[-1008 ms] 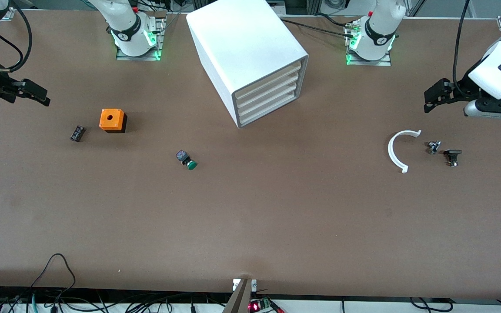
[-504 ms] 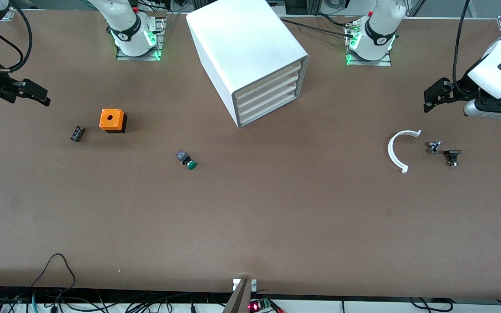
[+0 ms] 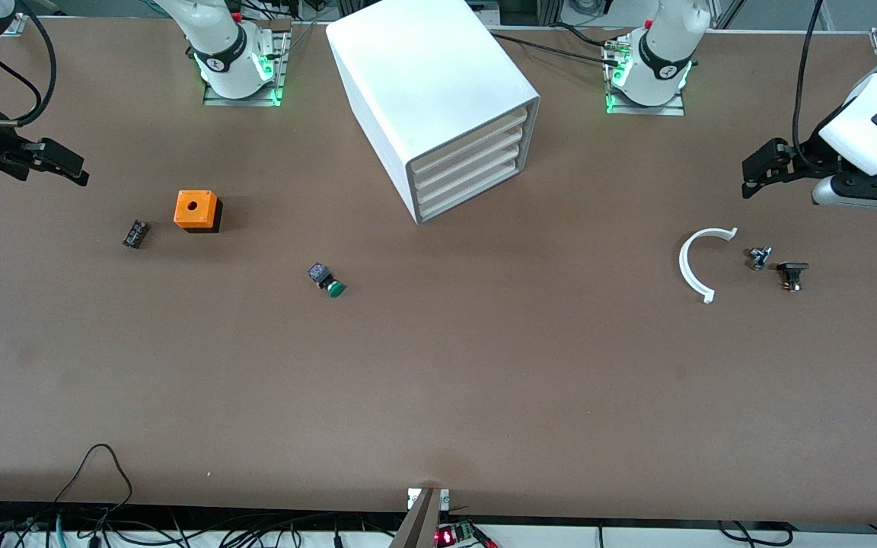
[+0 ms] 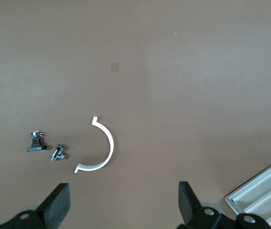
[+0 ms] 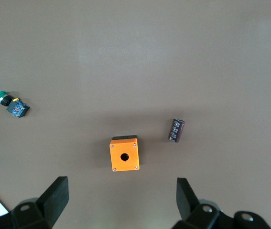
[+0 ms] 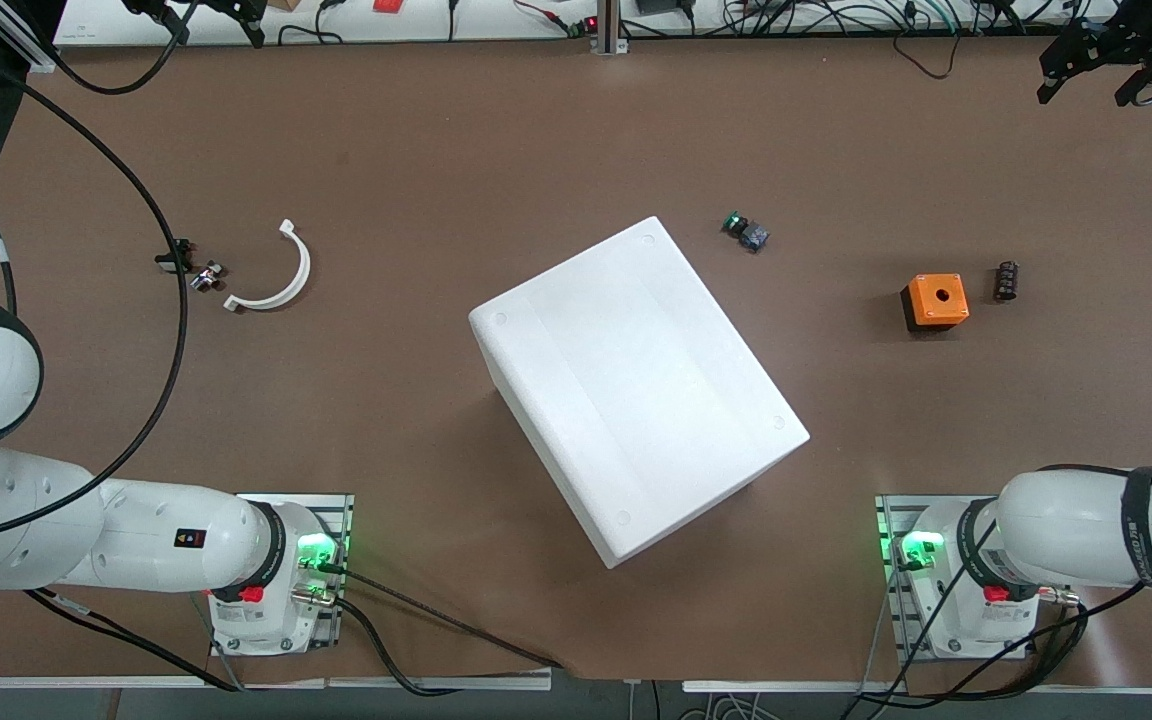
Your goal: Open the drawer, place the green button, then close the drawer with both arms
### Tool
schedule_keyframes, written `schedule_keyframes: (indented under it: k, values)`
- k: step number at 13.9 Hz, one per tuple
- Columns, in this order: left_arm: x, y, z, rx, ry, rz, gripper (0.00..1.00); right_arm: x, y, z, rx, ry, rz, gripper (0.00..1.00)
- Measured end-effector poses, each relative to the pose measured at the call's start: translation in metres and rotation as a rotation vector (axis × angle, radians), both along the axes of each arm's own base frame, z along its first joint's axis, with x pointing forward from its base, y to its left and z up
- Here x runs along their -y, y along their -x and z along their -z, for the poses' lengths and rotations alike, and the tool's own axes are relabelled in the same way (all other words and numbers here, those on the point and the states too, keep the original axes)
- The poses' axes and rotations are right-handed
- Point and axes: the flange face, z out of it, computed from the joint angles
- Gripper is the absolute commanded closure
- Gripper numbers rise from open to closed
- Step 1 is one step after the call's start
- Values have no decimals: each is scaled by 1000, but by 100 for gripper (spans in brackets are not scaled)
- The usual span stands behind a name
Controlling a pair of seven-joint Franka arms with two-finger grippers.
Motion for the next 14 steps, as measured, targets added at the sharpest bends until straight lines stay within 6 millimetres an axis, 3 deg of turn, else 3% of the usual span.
schedule_keyframes:
  k: [5,10,14]
  values:
    - [-9,1,-10,18,1,-16,0,-14,-6,10,-9,-55,-7,0]
    - [-12,14,-26,11,0,-19,0,-41,-23,30,1,-59,-57,0]
    - [-6,-5,21,-85,-7,-11,0,-72,-33,45,2,-59,-115,0]
